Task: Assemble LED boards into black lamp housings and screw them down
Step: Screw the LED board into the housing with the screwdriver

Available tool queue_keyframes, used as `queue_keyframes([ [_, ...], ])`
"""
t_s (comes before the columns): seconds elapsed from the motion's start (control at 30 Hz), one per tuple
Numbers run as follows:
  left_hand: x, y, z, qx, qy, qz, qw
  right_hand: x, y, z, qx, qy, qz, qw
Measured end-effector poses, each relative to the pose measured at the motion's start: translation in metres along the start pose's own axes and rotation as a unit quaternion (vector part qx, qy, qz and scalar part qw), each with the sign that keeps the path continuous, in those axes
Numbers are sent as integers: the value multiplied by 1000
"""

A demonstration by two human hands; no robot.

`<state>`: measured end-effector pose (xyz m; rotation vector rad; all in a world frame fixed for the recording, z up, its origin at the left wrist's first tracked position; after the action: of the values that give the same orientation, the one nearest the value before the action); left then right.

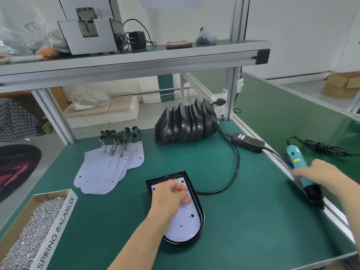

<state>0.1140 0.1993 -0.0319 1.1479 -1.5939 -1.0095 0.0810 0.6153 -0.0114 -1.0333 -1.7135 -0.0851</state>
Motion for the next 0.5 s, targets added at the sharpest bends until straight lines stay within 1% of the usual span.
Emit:
queue_keyframes([
  [0.03, 1, 1, 0, 5, -4, -9, 1000, 1, -3, -5, 15, -27, 89, 996],
  [0.07, 2, 1, 1, 9, -6, -18, 1000, 2, -8, -12, 31, -61, 180, 981],
  [0.1, 2, 2, 2, 11, -9, -27, 1000, 0, -13, -20, 57, -96, 278, 954],
  [0.13, 3, 2, 2, 14, -12, -37, 999, -5, -20, -30, 95, -129, 379, 911],
  [0.2, 4, 3, 3, 18, -20, -59, 998, -20, -39, -52, 196, -173, 553, 791],
  [0.23, 4, 4, 3, 20, -22, -69, 997, -29, -48, -65, 247, -188, 609, 730],
  [0.3, 5, 3, 3, 20, -19, -85, 996, -48, -67, -88, 314, -234, 672, 629],
  [0.33, 5, 3, 3, 19, -17, -90, 996, -57, -77, -98, 328, -272, 689, 586],
  [0.37, 5, 2, 4, 17, -16, -96, 995, -67, -89, -105, 328, -306, 702, 553],
  [0.4, 5, 2, 4, 16, -17, -101, 995, -76, -101, -112, 318, -326, 714, 532],
  [0.43, 5, 2, 4, 16, -18, -105, 994, -86, -115, -118, 302, -330, 724, 525],
  [0.47, 5, 1, 5, 18, -20, -109, 994, -96, -129, -124, 280, -317, 736, 529],
  [0.5, 5, 1, 5, 20, -22, -113, 993, -105, -142, -129, 258, -286, 749, 539],
])
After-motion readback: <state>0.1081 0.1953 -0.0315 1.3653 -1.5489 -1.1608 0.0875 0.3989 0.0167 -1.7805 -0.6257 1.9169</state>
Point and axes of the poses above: each hand's wrist, its own z-axis towards the middle knuckle, its own x-axis out of the back of the hand, y = z × x, the point moved 1 cm from there along z, towards the middle knuckle, and after that the axes turned 11 degrees about -y, right-handed, at the moved point
